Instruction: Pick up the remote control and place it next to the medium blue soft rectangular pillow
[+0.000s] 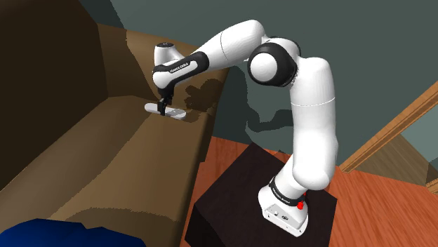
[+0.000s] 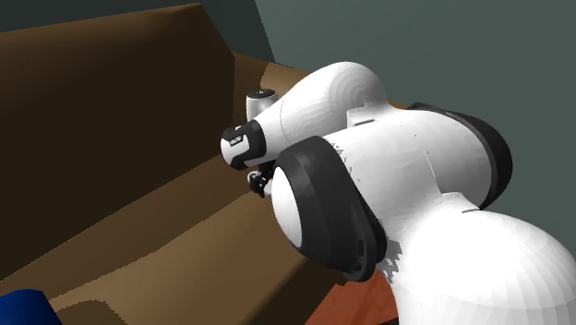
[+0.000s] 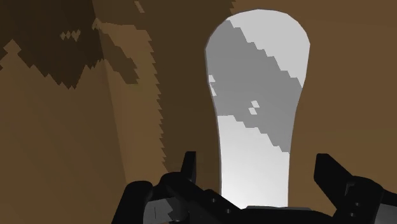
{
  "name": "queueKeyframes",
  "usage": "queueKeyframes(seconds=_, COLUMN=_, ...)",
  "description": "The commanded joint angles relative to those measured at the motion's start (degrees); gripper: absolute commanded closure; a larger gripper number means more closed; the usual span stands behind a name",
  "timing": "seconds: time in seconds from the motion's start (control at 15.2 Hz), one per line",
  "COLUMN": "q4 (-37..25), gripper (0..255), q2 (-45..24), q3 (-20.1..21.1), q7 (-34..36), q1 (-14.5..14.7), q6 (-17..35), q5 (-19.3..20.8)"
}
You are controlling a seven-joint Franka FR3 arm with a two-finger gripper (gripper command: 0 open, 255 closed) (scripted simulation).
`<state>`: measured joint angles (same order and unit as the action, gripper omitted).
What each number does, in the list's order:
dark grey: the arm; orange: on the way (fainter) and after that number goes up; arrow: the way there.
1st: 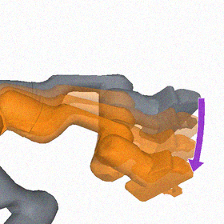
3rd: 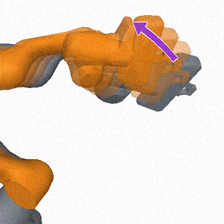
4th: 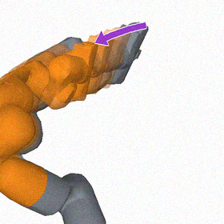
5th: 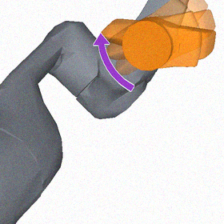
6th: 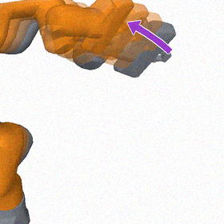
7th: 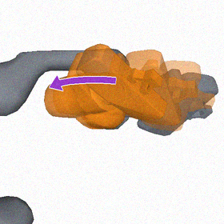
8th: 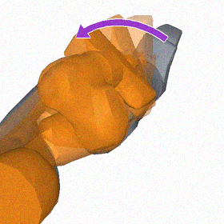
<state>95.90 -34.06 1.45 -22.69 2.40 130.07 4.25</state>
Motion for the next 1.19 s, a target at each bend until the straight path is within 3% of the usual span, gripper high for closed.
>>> queueKeyframes(seconds=0.0, q4=-0.10, gripper=0, q2=-0.64, q3=-0.01, q7=0.11, q1=0.07, q6=0.57, q5=0.04)
queueKeyframes(seconds=0.46, q4=-0.10, gripper=0, q2=-0.64, q3=-0.01, q7=0.11, q1=0.06, q6=0.56, q5=0.04)
queueKeyframes(seconds=0.53, q4=-0.10, gripper=255, q2=-0.64, q3=-0.01, q7=0.11, q1=0.06, q6=0.56, q5=0.04)
queueKeyframes(seconds=1.12, q4=-0.11, gripper=255, q2=-0.65, q3=-0.01, q7=0.11, q1=0.07, q6=0.56, q5=0.04)
